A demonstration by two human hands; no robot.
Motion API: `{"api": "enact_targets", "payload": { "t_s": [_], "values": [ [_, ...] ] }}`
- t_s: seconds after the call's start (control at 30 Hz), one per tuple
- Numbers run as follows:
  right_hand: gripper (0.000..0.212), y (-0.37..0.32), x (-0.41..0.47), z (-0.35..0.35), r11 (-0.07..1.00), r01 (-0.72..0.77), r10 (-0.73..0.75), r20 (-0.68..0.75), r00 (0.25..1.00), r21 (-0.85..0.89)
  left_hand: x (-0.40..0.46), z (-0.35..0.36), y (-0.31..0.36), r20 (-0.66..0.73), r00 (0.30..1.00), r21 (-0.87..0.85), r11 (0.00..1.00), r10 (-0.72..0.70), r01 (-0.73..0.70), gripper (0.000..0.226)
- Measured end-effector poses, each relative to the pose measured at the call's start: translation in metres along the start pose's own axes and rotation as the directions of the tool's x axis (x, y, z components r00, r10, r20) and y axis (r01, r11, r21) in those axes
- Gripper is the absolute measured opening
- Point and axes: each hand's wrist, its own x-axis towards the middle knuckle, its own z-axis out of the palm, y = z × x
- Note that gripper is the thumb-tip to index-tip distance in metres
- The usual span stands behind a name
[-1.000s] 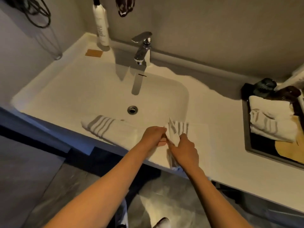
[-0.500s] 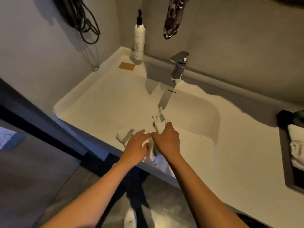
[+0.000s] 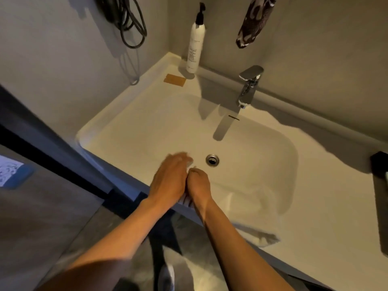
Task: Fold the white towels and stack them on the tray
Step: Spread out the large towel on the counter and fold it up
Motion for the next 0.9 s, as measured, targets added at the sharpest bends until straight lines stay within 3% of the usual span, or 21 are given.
{"api": "enact_targets", "payload": {
  "t_s": [0.07,0.1,0.13,0.2,0.23,0.3,0.37,0.43,0.5,0.53,0.6,0.67,0.73,0.83,0.9],
  "values": [
    [0.033,0.008,-0.004,-0.017,0.998,0.037,-0.036,0.016,0.999,-0.055,-0.002,0.009,-0.012,0.283,0.952,0.209,0.961,0.12,-0.184,0.044],
    [0.029,0.013,-0.009,-0.029,0.978,0.124,-0.133,-0.043,0.99,-0.17,-0.003,0.011,-0.023,0.341,0.929,0.327,0.908,0.144,-0.261,0.047],
    [0.03,0.022,-0.015,-0.046,0.908,0.202,-0.258,-0.109,0.96,-0.367,-0.002,0.012,-0.03,0.371,0.916,0.41,0.859,0.15,-0.307,0.051],
    [0.041,0.053,-0.015,-0.074,0.632,0.264,-0.475,-0.094,0.875,-0.729,0.0,0.012,-0.038,0.397,0.901,0.465,0.808,0.175,-0.362,0.055],
    [0.05,0.071,-0.013,-0.085,0.536,0.245,-0.456,-0.032,0.889,-0.808,0.0,0.011,-0.04,0.41,0.893,0.445,0.813,0.188,-0.375,0.053],
    [0.064,0.106,-0.012,-0.099,0.502,0.214,-0.316,0.052,0.947,-0.838,0.0,0.011,-0.046,0.406,0.902,0.428,0.842,0.147,-0.329,0.056],
    [0.066,0.128,-0.009,-0.102,0.497,0.228,-0.334,0.057,0.941,-0.837,-0.001,0.012,-0.05,0.333,0.937,0.491,0.829,0.106,-0.269,0.061],
    [0.066,0.133,-0.008,-0.101,0.48,0.242,-0.385,0.045,0.922,-0.843,-0.009,0.013,-0.042,0.291,0.932,0.556,0.755,0.217,-0.349,0.061],
    [0.066,0.131,-0.012,-0.101,0.48,0.266,-0.42,0.048,0.906,-0.836,-0.018,0.016,-0.026,0.37,0.845,0.473,0.705,0.386,-0.529,0.079],
    [0.066,0.13,-0.015,-0.105,0.472,0.305,-0.453,0.069,0.889,-0.827,-0.021,0.012,-0.024,0.4,0.787,0.387,0.692,0.469,-0.609,0.076],
    [0.069,0.136,-0.024,-0.124,0.374,0.408,-0.497,0.191,0.846,-0.833,-0.024,0.002,-0.026,0.432,0.746,0.267,0.718,0.507,-0.643,0.056],
    [0.079,0.151,-0.03,-0.153,0.172,0.466,-0.52,0.322,0.791,-0.868,-0.022,-0.006,-0.035,0.504,0.723,0.297,0.691,0.473,-0.659,0.067],
    [0.087,0.168,-0.031,-0.18,0.027,0.471,-0.464,0.406,0.787,-0.882,-0.02,-0.01,-0.037,0.548,0.682,0.29,0.654,0.484,-0.698,0.076],
    [0.083,0.185,-0.032,-0.199,-0.01,0.514,-0.458,0.461,0.761,-0.858,-0.016,-0.011,-0.036,0.552,0.688,0.201,0.726,0.471,-0.658,0.079],
    [0.077,0.192,-0.035,-0.2,-0.049,0.531,-0.521,0.475,0.709,-0.846,-0.016,-0.016,-0.037,0.525,0.681,0.182,0.715,0.51,-0.675,0.081]
  ]
}}
